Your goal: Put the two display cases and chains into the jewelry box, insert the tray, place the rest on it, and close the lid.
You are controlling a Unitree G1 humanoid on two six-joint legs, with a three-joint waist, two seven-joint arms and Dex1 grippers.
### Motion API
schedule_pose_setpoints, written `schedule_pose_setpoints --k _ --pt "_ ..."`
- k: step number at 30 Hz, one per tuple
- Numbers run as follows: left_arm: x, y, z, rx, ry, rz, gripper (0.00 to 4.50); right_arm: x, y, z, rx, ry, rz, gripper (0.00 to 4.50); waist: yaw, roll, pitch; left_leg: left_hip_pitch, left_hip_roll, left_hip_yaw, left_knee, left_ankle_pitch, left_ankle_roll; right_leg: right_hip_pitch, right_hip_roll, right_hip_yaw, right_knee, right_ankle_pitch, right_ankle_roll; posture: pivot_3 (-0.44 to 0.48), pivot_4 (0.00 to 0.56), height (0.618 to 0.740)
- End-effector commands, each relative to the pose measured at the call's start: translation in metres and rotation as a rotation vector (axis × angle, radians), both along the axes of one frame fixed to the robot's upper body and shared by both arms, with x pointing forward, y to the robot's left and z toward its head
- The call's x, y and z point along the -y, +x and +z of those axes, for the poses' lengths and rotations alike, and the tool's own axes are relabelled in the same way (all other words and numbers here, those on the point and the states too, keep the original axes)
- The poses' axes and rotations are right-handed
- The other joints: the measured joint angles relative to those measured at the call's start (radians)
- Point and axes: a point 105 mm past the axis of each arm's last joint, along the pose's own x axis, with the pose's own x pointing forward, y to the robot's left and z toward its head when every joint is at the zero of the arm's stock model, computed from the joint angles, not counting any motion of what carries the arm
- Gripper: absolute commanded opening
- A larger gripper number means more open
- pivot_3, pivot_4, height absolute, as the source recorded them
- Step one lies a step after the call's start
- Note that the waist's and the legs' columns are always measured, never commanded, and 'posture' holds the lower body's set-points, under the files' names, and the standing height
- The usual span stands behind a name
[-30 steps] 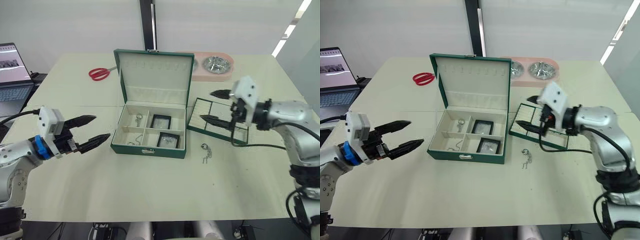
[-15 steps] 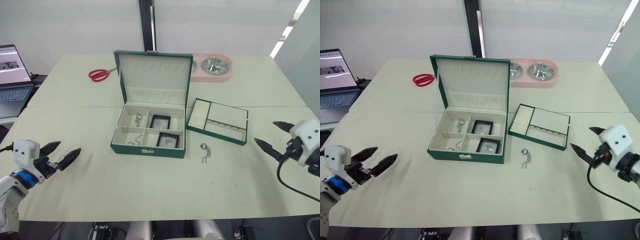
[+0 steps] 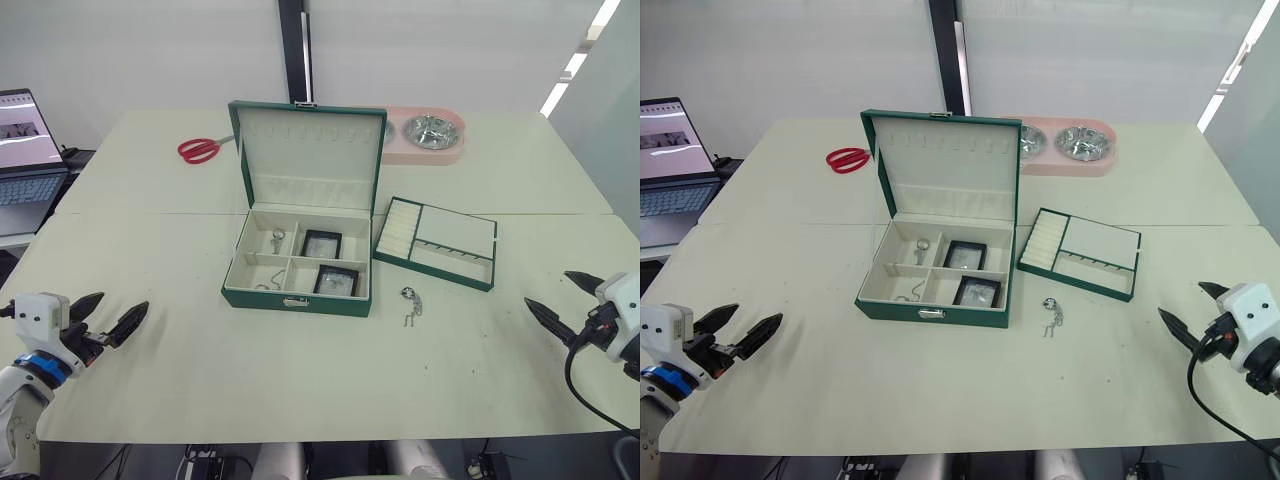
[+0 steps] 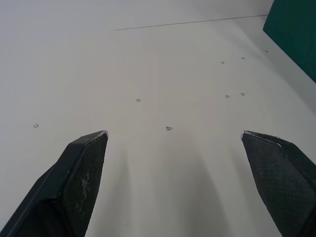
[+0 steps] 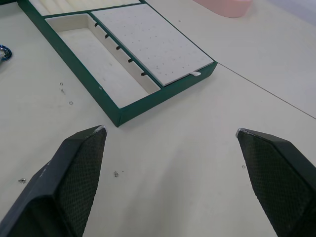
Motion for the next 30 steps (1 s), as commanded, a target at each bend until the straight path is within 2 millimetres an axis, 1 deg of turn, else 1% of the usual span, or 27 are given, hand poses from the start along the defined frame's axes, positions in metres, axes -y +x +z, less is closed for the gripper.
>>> schedule_pose_setpoints --k 1,6,9,11,14,16,18,20,23,28,30 --pt "-0.001 0.004 0.011 0.046 0.036 -0.011 4.50 0.001 0.002 0.009 0.034 -0.029 0.013 4.47 0.000 0.000 0.000 0.000 0.000 0.000 0.000 0.000 0.000 0.000 0.000 0.000 0.000 0.000 0.000 0.000 0.150 0.740" --pt "0.004 0.008 0.016 0.074 0.042 -0.031 4.50 -0.002 0.000 0.007 0.017 -0.049 0.048 4.47 0.000 0.000 0.000 0.000 0.000 0.000 0.000 0.000 0.000 0.000 0.000 0.000 0.000 0.000 0.000 0.000 0.150 0.740" --pt "0.011 0.008 0.021 0.088 0.041 -0.070 4.50 -0.002 -0.001 0.007 0.009 -0.068 0.055 4.47 0.000 0.000 0.000 0.001 0.000 0.000 0.000 0.000 0.000 0.001 0.000 0.000 0.000 0.000 0.000 0.000 0.150 0.740" --pt "0.020 0.008 0.028 0.092 0.062 -0.141 4.50 -0.002 -0.001 0.008 -0.002 -0.071 0.066 4.47 0.000 0.000 0.000 0.001 0.000 0.000 0.000 0.000 0.000 0.001 0.000 0.000 0.000 0.000 0.000 0.000 0.150 0.740" --pt "0.037 0.009 0.045 0.105 0.079 -0.276 4.50 -0.004 0.000 0.011 -0.014 -0.086 0.091 4.47 0.001 0.000 0.000 0.001 0.000 0.000 0.000 0.000 0.000 0.002 0.000 0.000 -0.001 0.000 0.000 0.000 0.150 0.740" --pt "0.046 0.010 0.052 0.104 0.084 -0.335 4.50 -0.006 0.001 0.013 -0.015 -0.090 0.101 4.47 0.001 0.000 0.000 0.001 0.000 0.000 0.000 0.000 0.000 0.002 0.000 0.000 -0.001 0.000 0.000 0.000 0.150 0.740" --pt "0.065 0.009 0.060 0.092 0.092 -0.461 4.50 -0.012 0.006 0.017 -0.029 -0.092 0.132 4.47 0.000 0.000 0.000 0.002 0.000 0.000 0.000 0.000 0.000 0.002 0.000 0.000 -0.001 0.000 0.000 0.000 0.150 0.740" --pt "0.087 0.010 0.070 0.094 0.097 -0.589 4.50 -0.025 0.012 0.024 -0.043 -0.105 0.183 4.47 -0.001 0.000 0.000 0.002 0.000 0.000 0.000 0.000 0.000 0.002 0.000 0.000 -0.001 0.000 0.000 0.000 0.150 0.740" --pt "0.113 0.010 0.078 0.100 0.120 -0.727 4.50 -0.040 0.020 0.032 -0.063 -0.103 0.250 4.47 -0.001 0.000 0.000 0.002 0.000 0.000 0.000 0.000 0.000 0.003 0.000 0.000 0.000 0.000 0.000 0.000 0.150 0.740" --pt "0.165 0.010 0.094 0.139 0.148 -0.980 4.50 -0.065 0.030 0.034 -0.131 -0.109 0.400 4.47 0.002 0.000 0.000 0.002 0.000 0.000 0.000 0.000 0.000 0.003 0.001 0.000 -0.002 0.000 0.000 0.000 0.150 0.740" --pt "0.184 0.009 0.101 0.157 0.145 -1.074 4.50 -0.072 0.033 0.030 -0.164 -0.118 0.444 4.08 0.002 0.000 0.000 0.002 -0.001 0.000 0.000 0.000 0.000 0.003 0.001 0.000 -0.002 0.000 0.000 0.000 0.150 0.740"
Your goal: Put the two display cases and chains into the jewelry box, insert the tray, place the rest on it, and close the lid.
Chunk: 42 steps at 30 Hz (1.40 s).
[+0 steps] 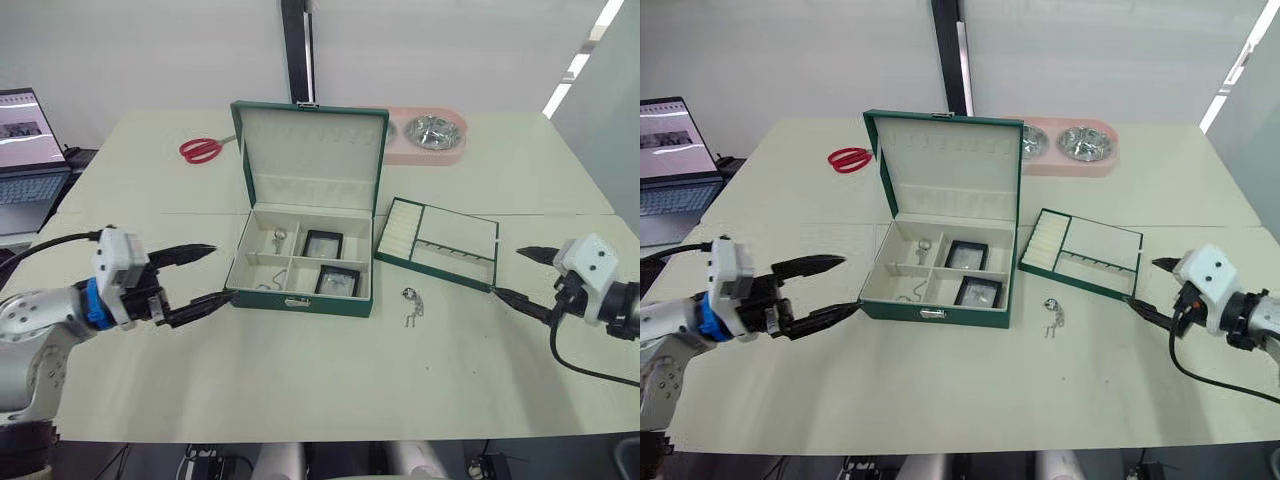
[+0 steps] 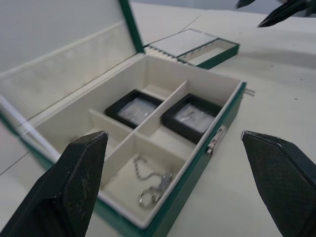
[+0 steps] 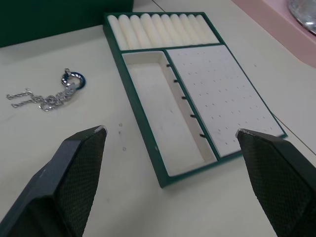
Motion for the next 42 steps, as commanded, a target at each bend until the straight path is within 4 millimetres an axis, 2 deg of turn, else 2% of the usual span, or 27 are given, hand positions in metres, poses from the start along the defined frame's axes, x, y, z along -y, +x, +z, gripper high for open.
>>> schedule_pose_setpoints --k 1,2,9,21,24,30,35,42 --pt "0.031 -0.008 0.016 0.036 0.004 -0.169 4.50 -0.010 0.003 0.000 -0.042 -0.022 0.079 3.84 0.001 0.000 0.000 0.000 0.000 0.000 0.000 0.000 0.000 0.000 0.000 0.000 0.000 0.000 0.000 0.000 0.150 0.740" --pt "0.040 -0.010 0.019 0.030 -0.005 -0.211 4.50 -0.014 0.005 -0.003 -0.060 -0.029 0.091 3.54 0.001 0.000 0.000 0.000 0.000 0.000 0.000 0.000 0.000 0.000 0.000 0.000 0.000 0.000 0.000 0.000 0.150 0.740" --pt "0.068 -0.016 0.026 0.020 -0.019 -0.357 4.50 -0.020 0.027 -0.023 -0.118 -0.070 0.086 3.54 -0.001 0.000 0.000 0.000 0.000 0.000 0.000 0.000 0.000 0.000 0.001 0.000 0.000 0.000 0.000 0.000 0.150 0.740" --pt "0.075 -0.015 0.027 0.031 -0.032 -0.367 4.50 -0.023 0.059 -0.044 -0.104 -0.069 0.075 3.54 -0.001 0.001 0.001 0.000 0.000 0.000 0.001 0.003 -0.004 0.000 0.001 0.001 0.000 0.000 0.000 0.000 0.150 0.740" --pt "0.076 -0.015 0.028 0.032 -0.037 -0.364 4.50 -0.025 0.061 -0.048 -0.115 -0.050 0.082 2.91 0.000 0.001 0.001 0.000 0.000 0.000 0.001 0.003 -0.004 0.000 0.001 0.001 0.000 0.000 0.000 0.000 0.150 0.740" --pt "0.077 -0.013 0.028 0.035 -0.043 -0.360 4.50 -0.029 0.061 -0.051 -0.110 -0.042 0.110 1.27 0.000 0.001 0.001 0.000 0.000 0.000 0.001 0.003 -0.004 0.000 0.001 0.001 0.000 0.000 0.000 0.000 0.150 0.740" --pt "0.073 -0.010 0.030 0.032 -0.043 -0.351 4.50 -0.026 0.059 -0.053 -0.091 -0.066 0.127 0.10 0.000 0.001 0.001 0.000 0.000 0.000 0.001 0.003 -0.004 0.000 0.001 0.001 0.000 0.000 0.000 0.000 0.150 0.740" --pt "0.070 -0.006 0.031 0.002 -0.028 -0.351 4.50 -0.018 0.052 -0.045 -0.074 -0.079 0.139 0.02 0.000 0.001 0.001 0.000 0.000 0.000 0.001 0.003 -0.004 0.000 0.001 0.000 0.000 0.000 0.000 0.000 0.150 0.740"
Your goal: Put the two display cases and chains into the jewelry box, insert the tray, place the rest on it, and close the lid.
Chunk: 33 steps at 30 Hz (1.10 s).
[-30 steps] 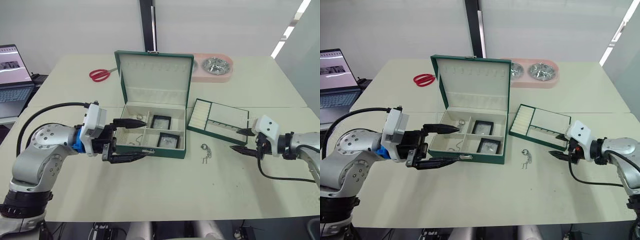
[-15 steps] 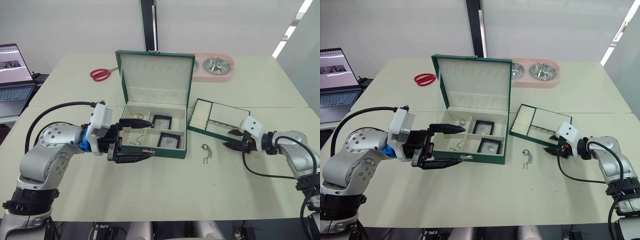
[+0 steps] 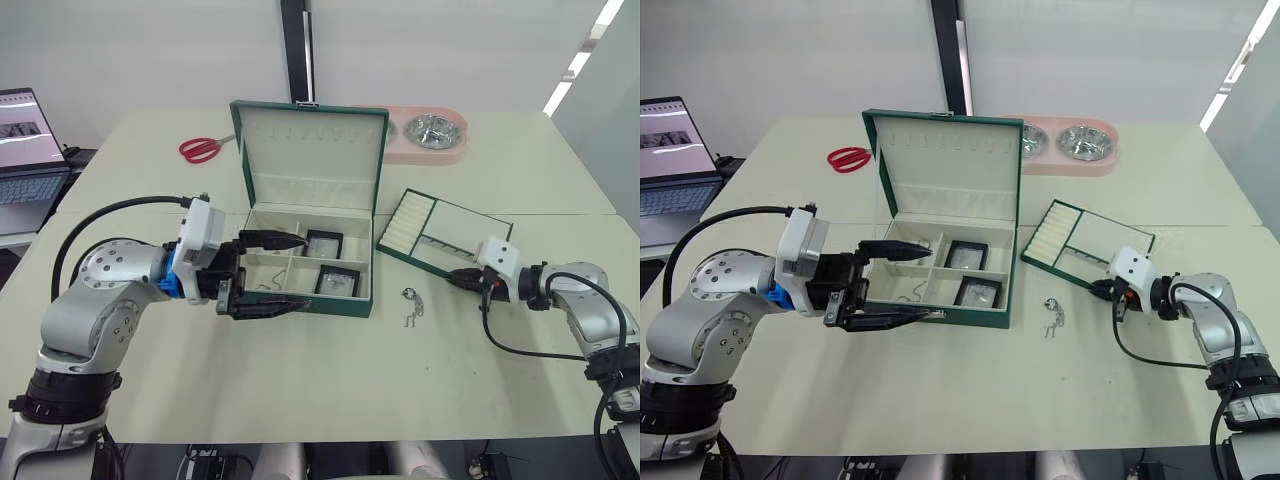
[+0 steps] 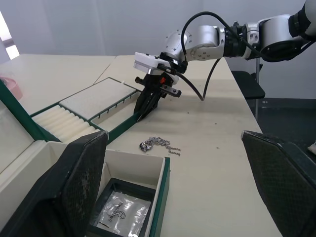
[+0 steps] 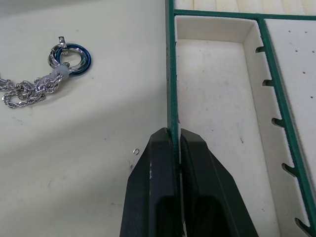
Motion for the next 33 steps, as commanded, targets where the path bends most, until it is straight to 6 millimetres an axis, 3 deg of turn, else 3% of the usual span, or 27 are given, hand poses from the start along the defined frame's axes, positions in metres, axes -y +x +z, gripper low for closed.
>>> schedule_pose_setpoints --k 1,9,16,24,27,33 --pt "-0.002 0.000 0.007 0.016 0.020 -0.008 4.50 0.011 -0.007 0.019 0.037 -0.012 0.010 0.02 0.000 0.000 0.000 0.000 0.000 0.000 0.000 0.000 0.000 0.000 0.000 0.000 0.000 0.000 0.000 0.000 0.150 0.740" --pt "-0.014 0.006 0.010 0.012 0.050 0.030 4.50 0.025 -0.041 0.059 0.000 -0.019 -0.007 0.02 0.010 0.003 0.002 -0.001 0.000 0.000 0.000 0.000 0.000 0.000 0.000 0.000 0.000 0.000 0.000 0.000 0.150 0.740" --pt "-0.031 0.013 0.011 0.011 0.098 0.084 4.50 0.019 -0.083 0.089 -0.048 -0.106 0.026 0.02 0.011 0.003 0.002 -0.001 0.000 0.000 -0.001 -0.001 0.001 -0.001 0.000 0.000 -0.001 0.000 0.000 0.000 0.150 0.740" --pt "-0.056 0.014 0.016 0.067 0.138 0.171 4.50 -0.022 -0.120 0.111 -0.090 -0.128 0.151 0.02 0.011 0.003 0.003 -0.001 0.000 -0.001 -0.001 -0.002 0.004 0.000 0.000 0.000 -0.001 0.000 0.000 0.000 0.150 0.740" --pt "-0.065 0.015 0.016 0.068 0.154 0.199 4.50 -0.033 -0.123 0.114 -0.094 -0.115 0.177 0.02 0.012 0.003 0.003 -0.001 0.000 -0.001 -0.001 -0.002 0.004 0.000 0.000 0.000 -0.002 0.000 0.000 0.000 0.150 0.740" --pt "-0.086 0.019 0.017 0.100 0.205 0.272 4.50 -0.075 -0.113 0.114 -0.082 -0.067 0.277 0.02 0.007 0.002 0.004 -0.001 0.001 -0.001 -0.001 -0.003 0.004 -0.002 0.000 0.000 -0.001 0.000 0.000 0.000 0.150 0.740"
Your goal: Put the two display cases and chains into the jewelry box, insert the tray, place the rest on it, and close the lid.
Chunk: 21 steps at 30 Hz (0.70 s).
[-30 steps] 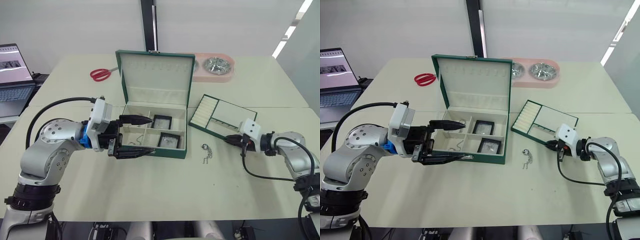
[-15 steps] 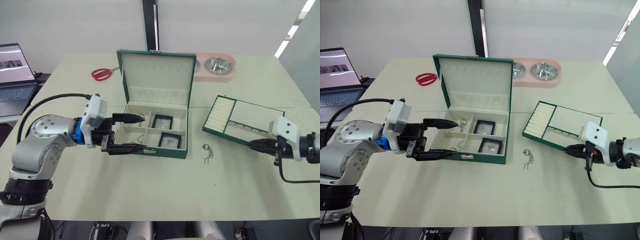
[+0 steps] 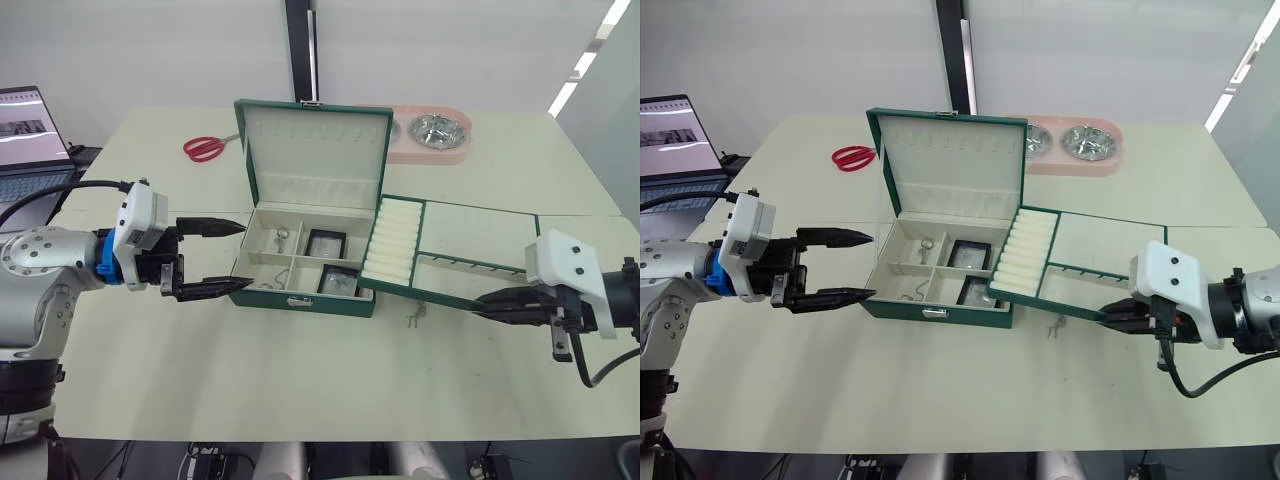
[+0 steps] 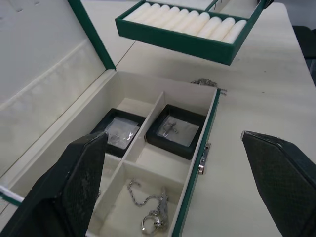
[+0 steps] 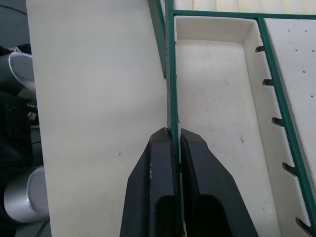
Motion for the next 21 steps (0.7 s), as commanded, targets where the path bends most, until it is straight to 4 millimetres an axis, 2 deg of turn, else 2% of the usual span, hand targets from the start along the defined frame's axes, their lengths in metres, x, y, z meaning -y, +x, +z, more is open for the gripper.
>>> schedule_pose_setpoints --k 1,8,21 --pt "-0.013 0.000 0.012 0.067 0.047 0.037 4.50 -0.023 0.006 0.000 0.016 0.024 0.037 0.02 -0.002 0.000 0.000 -0.001 0.000 0.000 0.000 0.000 0.000 -0.001 0.000 0.000 0.000 0.000 0.000 0.000 0.150 0.740" --pt "-0.029 -0.004 0.009 0.061 0.103 0.092 4.50 -0.053 0.027 -0.011 -0.016 0.038 0.035 0.02 -0.010 -0.001 0.001 -0.008 0.000 0.000 0.001 0.002 -0.003 -0.008 0.000 0.000 0.002 0.000 0.000 0.000 0.150 0.740" --pt "-0.040 -0.007 0.009 0.051 0.135 0.149 4.50 -0.089 0.054 -0.030 -0.031 0.024 0.082 0.02 -0.013 -0.001 0.001 -0.008 0.000 0.000 0.002 0.000 0.000 -0.010 -0.001 0.000 0.005 0.000 0.000 0.000 0.150 0.740"
